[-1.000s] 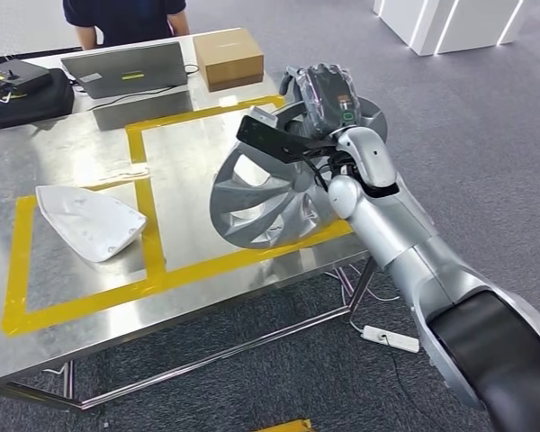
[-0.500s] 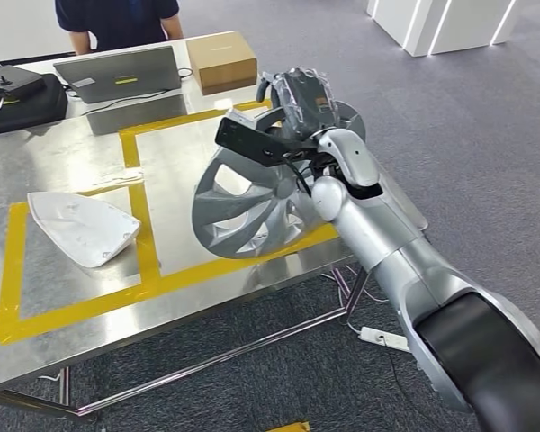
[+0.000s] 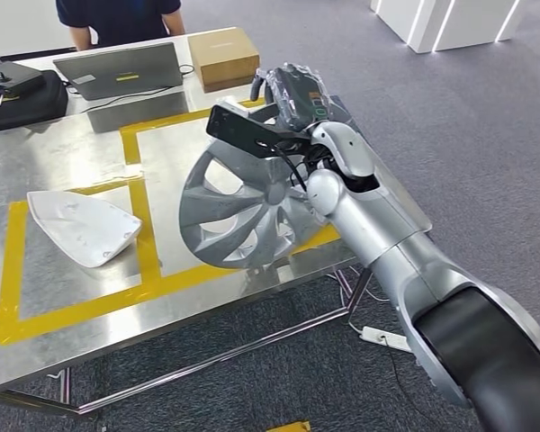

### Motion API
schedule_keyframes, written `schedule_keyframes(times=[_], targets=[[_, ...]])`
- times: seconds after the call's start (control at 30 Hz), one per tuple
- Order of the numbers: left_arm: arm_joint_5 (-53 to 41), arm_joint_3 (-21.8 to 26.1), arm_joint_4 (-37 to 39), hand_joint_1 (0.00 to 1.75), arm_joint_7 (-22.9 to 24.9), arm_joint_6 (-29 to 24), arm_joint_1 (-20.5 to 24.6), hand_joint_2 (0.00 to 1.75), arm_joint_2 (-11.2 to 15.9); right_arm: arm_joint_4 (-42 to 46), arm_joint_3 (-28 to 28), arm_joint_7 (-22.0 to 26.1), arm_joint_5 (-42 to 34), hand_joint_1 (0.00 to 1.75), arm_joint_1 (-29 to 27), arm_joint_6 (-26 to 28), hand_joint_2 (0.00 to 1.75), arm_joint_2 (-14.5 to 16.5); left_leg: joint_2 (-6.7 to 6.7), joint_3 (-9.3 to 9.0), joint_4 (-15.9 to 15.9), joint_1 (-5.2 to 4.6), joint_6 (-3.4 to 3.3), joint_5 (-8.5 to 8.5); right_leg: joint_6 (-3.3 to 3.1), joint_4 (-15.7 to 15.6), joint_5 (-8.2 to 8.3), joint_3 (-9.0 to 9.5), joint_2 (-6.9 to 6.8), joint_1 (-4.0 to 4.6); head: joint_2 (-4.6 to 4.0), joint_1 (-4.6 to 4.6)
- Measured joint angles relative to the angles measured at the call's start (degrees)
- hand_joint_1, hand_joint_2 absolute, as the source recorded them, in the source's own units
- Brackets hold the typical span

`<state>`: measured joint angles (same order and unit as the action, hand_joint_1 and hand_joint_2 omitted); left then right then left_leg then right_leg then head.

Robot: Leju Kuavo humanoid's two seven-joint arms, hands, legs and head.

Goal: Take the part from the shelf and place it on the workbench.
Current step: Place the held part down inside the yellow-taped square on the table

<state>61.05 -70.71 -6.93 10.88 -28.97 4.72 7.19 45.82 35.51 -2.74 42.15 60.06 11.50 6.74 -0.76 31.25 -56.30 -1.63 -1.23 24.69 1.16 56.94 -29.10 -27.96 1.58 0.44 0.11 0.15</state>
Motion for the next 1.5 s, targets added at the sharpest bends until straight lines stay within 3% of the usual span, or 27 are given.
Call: schedule_keyframes(times=[0.43,0.77,1.07,1.5], targets=[[0.63,-0.26,0.0,0.0,0.22,-0.01,-0.09,1.75,0.04,-0.25,-0.08,-1.88,0.73,1.75,2.41,-1.31,1.75,-0.61,0.0,0.55,-0.02,0.0,-0.06,-0.08,0.06,0.0,0.1,-0.03,-0.01,0.0,0.0,-0.03],[0.67,-0.9,0.0,0.0,0.96,0.75,-0.14,1.75,0.29,-2.46,-0.55,-3.61,3.56,1.75,6.95,-1.04,1.75,-4.52,-0.01,1.63,-0.08,0.0,-0.19,-0.43,0.23,0.01,0.5,-1.05,-0.03,-0.02,0.0,-0.01],[0.85,-1.82,0.0,0.0,2.3,0.63,-0.15,1.75,0.35,-3.99,-1.76,-3.31,4.04,1.75,7.32,0.79,1.75,-7.93,-0.02,1.86,-0.11,-0.01,-0.2,-0.43,0.28,0.01,0.54,-1.28,-0.02,-0.04,0.0,-0.02],[0.87,-2.11,0.0,0.0,2.79,0.36,-0.11,1.75,0.42,-5.28,-2.35,-2.62,5.28,1.75,7.29,1.55,1.75,-9.08,-0.02,1.86,-0.11,0.01,-0.2,-0.44,0.28,0.01,0.54,-1.3,-0.01,-0.03,0.0,-0.02]])
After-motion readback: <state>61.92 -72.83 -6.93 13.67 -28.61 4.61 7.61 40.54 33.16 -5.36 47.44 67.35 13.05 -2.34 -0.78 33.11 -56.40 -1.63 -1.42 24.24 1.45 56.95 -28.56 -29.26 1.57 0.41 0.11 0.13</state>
